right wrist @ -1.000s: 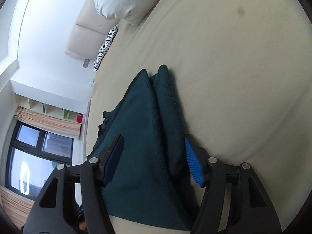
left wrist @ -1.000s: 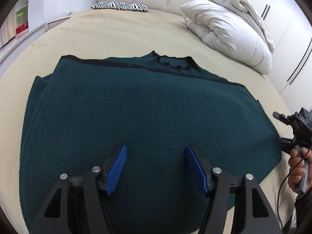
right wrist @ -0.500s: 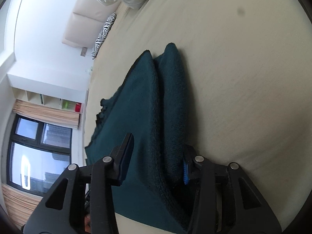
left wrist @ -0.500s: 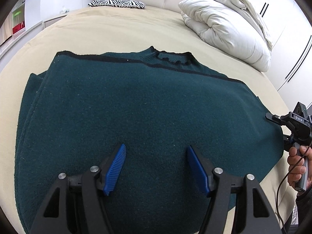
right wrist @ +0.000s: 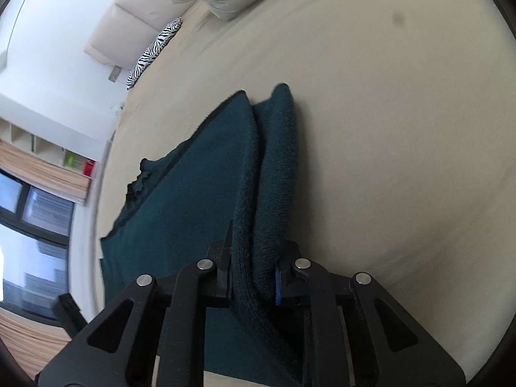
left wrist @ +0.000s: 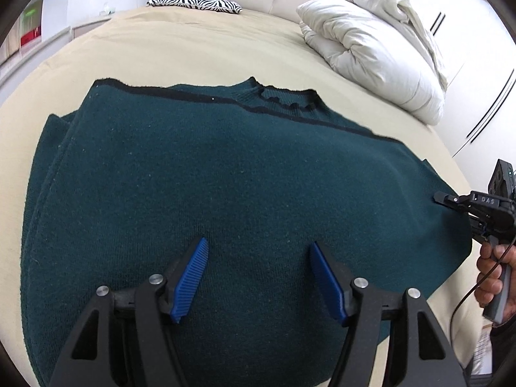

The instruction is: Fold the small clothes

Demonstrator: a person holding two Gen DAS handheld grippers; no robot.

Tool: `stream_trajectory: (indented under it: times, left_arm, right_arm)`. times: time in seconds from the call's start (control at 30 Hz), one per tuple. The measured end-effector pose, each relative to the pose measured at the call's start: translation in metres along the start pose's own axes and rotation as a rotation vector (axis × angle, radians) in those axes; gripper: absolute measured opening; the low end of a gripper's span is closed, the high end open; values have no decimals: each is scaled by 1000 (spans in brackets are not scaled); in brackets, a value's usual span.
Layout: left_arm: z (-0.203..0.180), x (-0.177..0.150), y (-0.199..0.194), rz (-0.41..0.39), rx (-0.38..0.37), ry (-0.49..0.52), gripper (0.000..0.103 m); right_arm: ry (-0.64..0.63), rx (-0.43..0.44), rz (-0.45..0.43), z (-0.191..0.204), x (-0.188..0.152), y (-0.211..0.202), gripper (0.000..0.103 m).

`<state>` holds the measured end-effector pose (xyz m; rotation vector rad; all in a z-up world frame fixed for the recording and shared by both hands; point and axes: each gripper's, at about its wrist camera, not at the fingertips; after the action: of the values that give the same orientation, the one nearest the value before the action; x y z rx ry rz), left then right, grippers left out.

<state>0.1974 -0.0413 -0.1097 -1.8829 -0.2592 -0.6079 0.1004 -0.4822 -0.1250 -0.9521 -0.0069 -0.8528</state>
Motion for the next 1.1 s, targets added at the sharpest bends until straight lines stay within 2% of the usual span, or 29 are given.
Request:
stream_trajectory:
  times: [0.1, 0.2, 0.27, 0.33, 0.37, 0.43, 0.57, 0.7, 0.8, 0.87, 0.93, 1.0, 1.03, 1.1]
  left_arm:
    - [20, 6, -10, 1, -109, -124, 65]
    - [40, 10, -19, -3, -212, -241, 64]
    - [51, 12, -24, -12, -302, -313, 65]
    - [60, 15, -24, -5, -401, -384, 72]
    - [63, 16, -22, 5, -461, -419, 74]
    - [68, 17, -19, 23, -517, -475, 77]
    - [71, 20, -16, 30, -623, -548, 85]
    - [67, 28, -6, 60, -644, -584, 87]
    - [53, 37, 6, 109, -653, -556, 87]
    - [45, 41, 19, 150, -660, -560, 76]
    - [42, 43, 33, 199, -670, -565, 48]
    - [36, 44, 41, 225, -658, -557, 41]
    - [34, 45, 43, 232, -653, -550, 32]
    - [32, 45, 41, 234, -653, -541, 21]
  right_arm:
    - [-129, -87, -18, 45, -1, -2, 15]
    - [-317, -127, -30, 110, -13, -2, 14]
    - [-498, -127, -15, 168, -36, 4, 14]
    - [-689, -158, 5, 217, -67, 16, 14]
    - [-793, -185, 20, 239, -85, 27, 14]
    - [-949, -237, 55, 267, -117, 54, 14]
    - [-1042, -279, 77, 281, -146, 77, 14]
    - [-1073, -295, 79, 279, -154, 79, 14]
    - [-1084, -300, 65, 286, -154, 82, 14]
    - [-1094, -297, 58, 282, -157, 80, 14]
    - [-1111, -292, 51, 280, -162, 79, 14]
    - [-1122, -289, 50, 278, -170, 76, 14]
    - [-1127, -287, 52, 277, -172, 76, 14]
    - [-1132, -284, 56, 275, -173, 76, 14]
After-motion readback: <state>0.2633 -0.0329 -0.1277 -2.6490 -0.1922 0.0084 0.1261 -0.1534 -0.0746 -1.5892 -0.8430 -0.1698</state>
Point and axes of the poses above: each gripper's, at about its wrist camera, not at the fingertips, and y roughly the way its jaws point, z to its left, x to its top, and after that the axes turned 4 degrees about x, right-handed
